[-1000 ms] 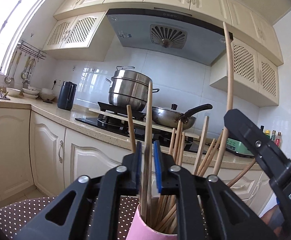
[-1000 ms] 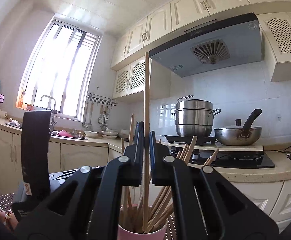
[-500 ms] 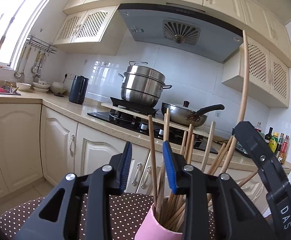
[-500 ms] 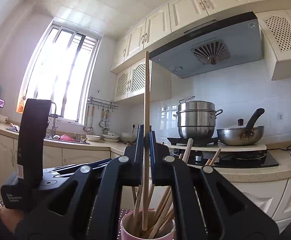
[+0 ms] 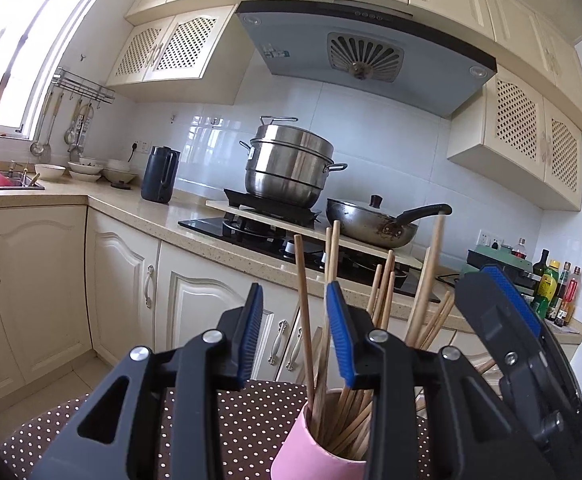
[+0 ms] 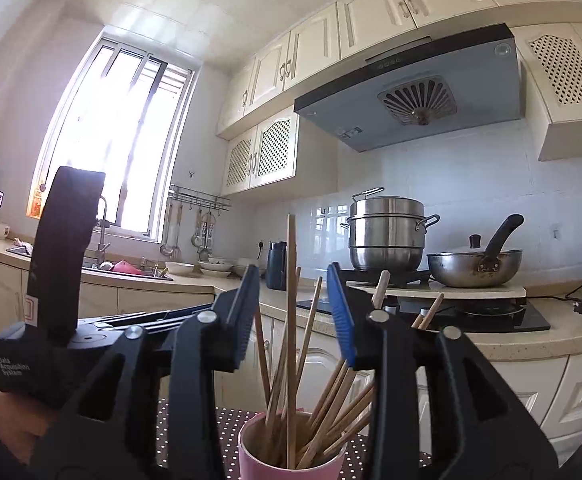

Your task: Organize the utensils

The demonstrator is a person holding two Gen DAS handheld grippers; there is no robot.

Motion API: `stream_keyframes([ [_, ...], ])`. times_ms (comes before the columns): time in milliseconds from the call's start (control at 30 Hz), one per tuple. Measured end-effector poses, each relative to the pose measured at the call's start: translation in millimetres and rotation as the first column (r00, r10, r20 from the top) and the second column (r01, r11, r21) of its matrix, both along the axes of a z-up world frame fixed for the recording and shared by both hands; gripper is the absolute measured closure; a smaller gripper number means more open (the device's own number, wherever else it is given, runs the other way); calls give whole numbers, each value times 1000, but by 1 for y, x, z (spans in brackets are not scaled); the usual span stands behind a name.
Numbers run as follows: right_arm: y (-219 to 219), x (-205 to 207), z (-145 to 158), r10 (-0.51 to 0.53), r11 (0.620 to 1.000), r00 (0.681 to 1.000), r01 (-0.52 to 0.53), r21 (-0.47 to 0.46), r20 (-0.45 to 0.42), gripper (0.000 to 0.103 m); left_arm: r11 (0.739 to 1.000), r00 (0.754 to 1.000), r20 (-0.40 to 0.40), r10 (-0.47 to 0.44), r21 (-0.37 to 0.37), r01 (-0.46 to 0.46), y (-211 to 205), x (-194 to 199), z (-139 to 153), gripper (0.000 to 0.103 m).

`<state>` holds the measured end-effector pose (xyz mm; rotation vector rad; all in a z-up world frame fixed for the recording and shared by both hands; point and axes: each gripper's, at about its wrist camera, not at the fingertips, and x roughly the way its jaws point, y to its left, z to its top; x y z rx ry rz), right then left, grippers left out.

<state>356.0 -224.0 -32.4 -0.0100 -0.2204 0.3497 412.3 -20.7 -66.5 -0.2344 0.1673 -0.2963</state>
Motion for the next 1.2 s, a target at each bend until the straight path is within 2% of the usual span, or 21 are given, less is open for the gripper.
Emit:
stream_keyframes([
  [167,2,-5,6,-4,1000,1000,4,-2,-21,60,1000,1000,-15,10,15,-10,0,-9,5,69],
  [467,-3,-34,21,-50,999,996,52,17,-70,51,995,998,-52,38,90,-33,4,-46,18,54],
  [600,-4,-55,28,-84,996,992,86,16,-88,44,989,996,-51,73,134,-65,3,-72,26,50],
  [733,-6,-75,34,-99,994,987,103,28,-130,43,988,995,-52,83,135,-75,5,-101,34,46],
  [900,-6,-102,38,-104,992,976,115,52,-190,38,979,994,-42,103,180,-93,4,-138,46,45],
  [1200,0,-151,42,-79,991,958,105,82,-276,34,947,983,1,183,267,-177,11,-214,54,40],
])
